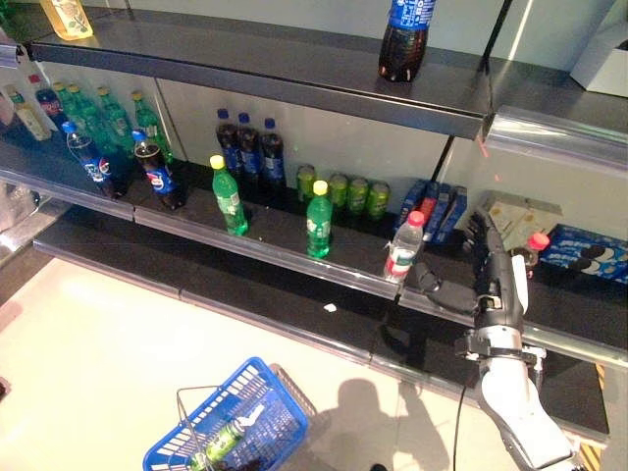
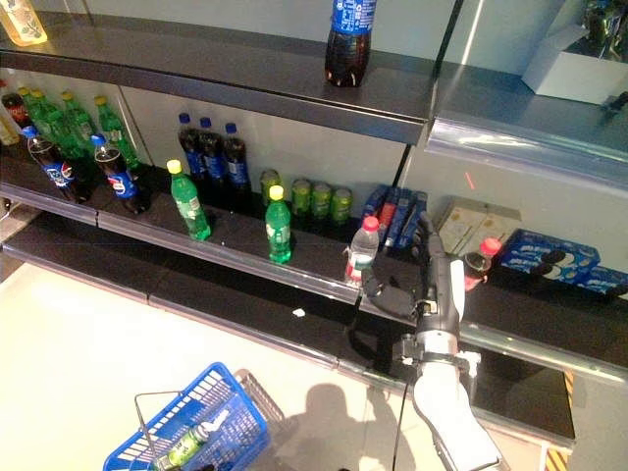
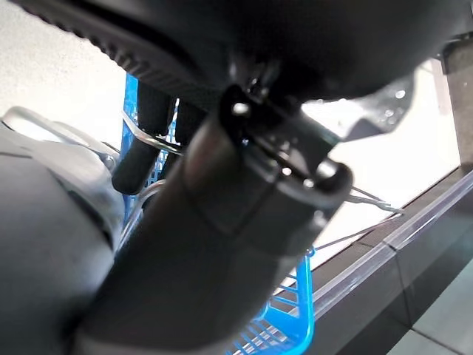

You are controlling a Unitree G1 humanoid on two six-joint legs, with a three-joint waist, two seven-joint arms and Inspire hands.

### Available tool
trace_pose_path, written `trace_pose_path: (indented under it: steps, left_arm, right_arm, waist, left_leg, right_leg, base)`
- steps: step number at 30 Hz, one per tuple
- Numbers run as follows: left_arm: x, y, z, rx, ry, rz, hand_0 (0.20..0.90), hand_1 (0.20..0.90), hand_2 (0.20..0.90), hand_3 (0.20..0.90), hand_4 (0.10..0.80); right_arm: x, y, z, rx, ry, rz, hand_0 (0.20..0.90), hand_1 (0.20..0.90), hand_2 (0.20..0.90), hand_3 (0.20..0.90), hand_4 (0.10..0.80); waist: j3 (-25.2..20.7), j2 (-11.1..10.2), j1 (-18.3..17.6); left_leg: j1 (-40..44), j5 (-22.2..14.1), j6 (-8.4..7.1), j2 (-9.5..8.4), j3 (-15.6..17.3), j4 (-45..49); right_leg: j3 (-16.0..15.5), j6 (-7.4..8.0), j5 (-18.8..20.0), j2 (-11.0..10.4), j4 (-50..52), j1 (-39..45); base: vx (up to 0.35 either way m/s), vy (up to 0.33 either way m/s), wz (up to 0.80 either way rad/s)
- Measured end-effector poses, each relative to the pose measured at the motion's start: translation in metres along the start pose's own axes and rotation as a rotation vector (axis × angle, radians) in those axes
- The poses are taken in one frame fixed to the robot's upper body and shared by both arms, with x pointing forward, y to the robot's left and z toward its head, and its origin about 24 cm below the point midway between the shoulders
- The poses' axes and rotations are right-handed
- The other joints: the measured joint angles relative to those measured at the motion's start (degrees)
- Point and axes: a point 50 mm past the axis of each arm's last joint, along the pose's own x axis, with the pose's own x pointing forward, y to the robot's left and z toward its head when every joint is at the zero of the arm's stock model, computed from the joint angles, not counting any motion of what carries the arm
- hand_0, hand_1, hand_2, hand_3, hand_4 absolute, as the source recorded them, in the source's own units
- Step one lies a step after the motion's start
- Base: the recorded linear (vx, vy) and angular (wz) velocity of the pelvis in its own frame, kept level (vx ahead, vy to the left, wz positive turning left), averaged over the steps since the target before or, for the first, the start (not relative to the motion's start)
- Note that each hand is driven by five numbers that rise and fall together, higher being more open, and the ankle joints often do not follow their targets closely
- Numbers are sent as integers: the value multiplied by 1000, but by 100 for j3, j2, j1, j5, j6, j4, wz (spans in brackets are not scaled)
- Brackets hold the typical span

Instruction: Pick up the drink and place into the basket.

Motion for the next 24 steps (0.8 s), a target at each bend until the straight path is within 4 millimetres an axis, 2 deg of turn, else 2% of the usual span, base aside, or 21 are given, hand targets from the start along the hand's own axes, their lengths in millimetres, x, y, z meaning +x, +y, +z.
trace_pose_path:
  steps: [3,7,14,24]
  left_arm:
    - [6,-22,25,23,-66,-62,300,300,300,200,100]
    - [8,-44,51,29,-155,-125,300,300,300,200,100]
    - [8,-64,88,-56,-259,-179,300,300,300,200,100]
    - [4,-85,112,-54,-326,-251,300,300,300,200,100]
  right_arm:
    - [23,4,7,-1,-52,-69,900,900,900,900,800]
    - [42,5,28,37,-140,-170,900,900,900,900,800]
    - [67,7,47,61,-218,-238,900,900,900,900,800]
    - [91,11,70,83,-292,-259,900,900,900,900,800]
  waist:
    - [443,164,42]
    - [976,355,115]
    - [1688,420,141]
    - [2060,553,298]
  left_leg:
    - [-325,-18,48,-10,-20,266]
    - [-662,8,86,-10,-52,442]
    - [-1098,28,174,-106,-215,694]
    - [-1381,41,214,-197,-301,800]
  right_leg:
    - [78,0,0,-44,247,-333]
    - [139,-10,14,-69,513,-737]
    - [144,9,-2,-208,935,-1232]
    - [156,30,-29,-321,1217,-1631]
  base:
    - [-163,27,-3]
    - [-187,24,-4]
    - [-100,25,1]
    - [-69,18,-1]
